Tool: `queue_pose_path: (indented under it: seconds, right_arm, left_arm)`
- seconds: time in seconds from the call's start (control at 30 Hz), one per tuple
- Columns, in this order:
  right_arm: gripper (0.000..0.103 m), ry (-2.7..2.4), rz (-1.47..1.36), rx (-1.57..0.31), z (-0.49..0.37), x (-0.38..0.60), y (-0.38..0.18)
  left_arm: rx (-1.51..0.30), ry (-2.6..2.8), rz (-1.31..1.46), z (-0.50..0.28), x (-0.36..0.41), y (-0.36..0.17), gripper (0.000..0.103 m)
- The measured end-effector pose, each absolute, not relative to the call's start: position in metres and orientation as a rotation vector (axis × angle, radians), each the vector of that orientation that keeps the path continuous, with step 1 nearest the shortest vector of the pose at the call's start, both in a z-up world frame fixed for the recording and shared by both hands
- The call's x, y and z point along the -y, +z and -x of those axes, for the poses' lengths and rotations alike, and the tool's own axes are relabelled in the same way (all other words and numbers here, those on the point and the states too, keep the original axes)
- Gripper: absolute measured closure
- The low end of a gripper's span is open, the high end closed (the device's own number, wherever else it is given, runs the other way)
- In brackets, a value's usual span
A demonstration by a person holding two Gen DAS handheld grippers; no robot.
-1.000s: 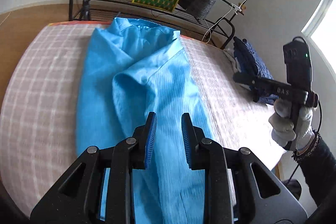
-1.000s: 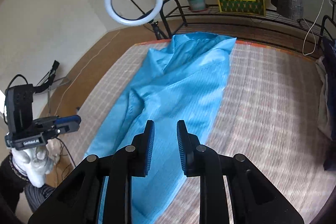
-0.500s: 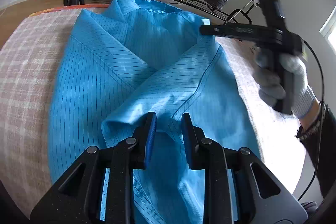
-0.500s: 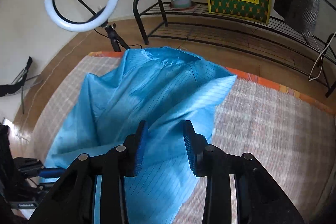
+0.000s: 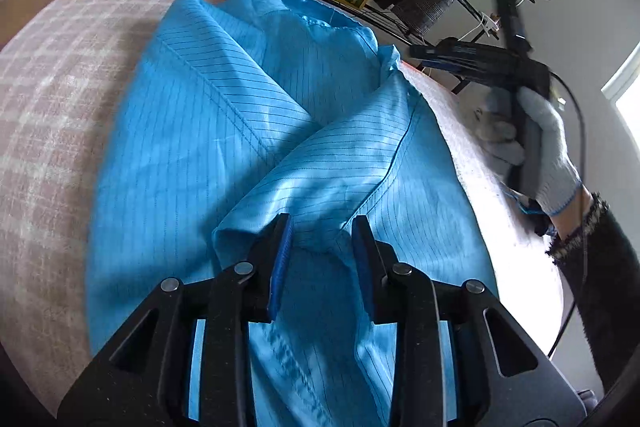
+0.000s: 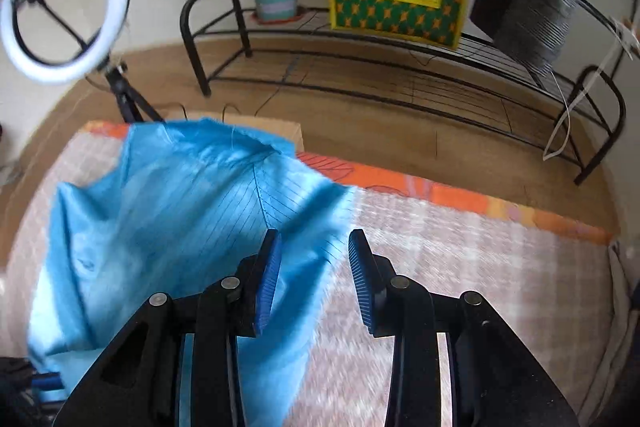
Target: Fold large clothes
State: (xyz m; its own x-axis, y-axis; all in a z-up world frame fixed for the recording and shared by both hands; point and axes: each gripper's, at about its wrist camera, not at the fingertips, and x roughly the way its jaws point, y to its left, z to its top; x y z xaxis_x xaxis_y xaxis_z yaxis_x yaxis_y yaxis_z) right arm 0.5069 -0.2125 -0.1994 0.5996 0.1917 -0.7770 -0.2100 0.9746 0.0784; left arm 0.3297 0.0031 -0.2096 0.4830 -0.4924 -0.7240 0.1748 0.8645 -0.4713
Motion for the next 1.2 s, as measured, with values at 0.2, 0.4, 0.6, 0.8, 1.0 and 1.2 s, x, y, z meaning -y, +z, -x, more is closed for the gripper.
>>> queue_pose_path:
  seconds: [0.2,0.4,0.6,0.8,1.0,1.2]
  right_arm:
    - [0.07,0.32,-0.107,-0.856,-0.408,0.251,-0.139]
    - [0.07,0.365,-0.19,-0.877,-0.278,0.269,-0.106]
    - [0.07,0.435,-0.193,-0.94,-0.144,0.27,-0.119]
    - [0.057,0.538,-0.194,-1.024,-0.046,0.251,-0.176]
    - [0.046,0.59,-0.221,-1.116,-0.019,0.232,-0.232]
    - [0.023,0.655,-0.194,-1.053,-0.016,0.213,-0.247]
  left_arm:
    - [-0.944,-0.407,0.33,-0.279,-0.036,-0.159,0.07]
    - [-0.986,-0.371,0.35,-0.205,-0.088,-0.132,0.05]
    - [-1.111,-0.325,0.39,-0.135,-0.119,-0.148,0.05]
    - [-1.214,-0.359,0.468,-0.072,-0.126,-0.179,0.05]
    - [-1.312,-0.362,0.53,-0.026,-0.125,-0.22,0.043]
    - [-1.322,-0.376,0.566,-0.017,-0.114,-0.25,0.043]
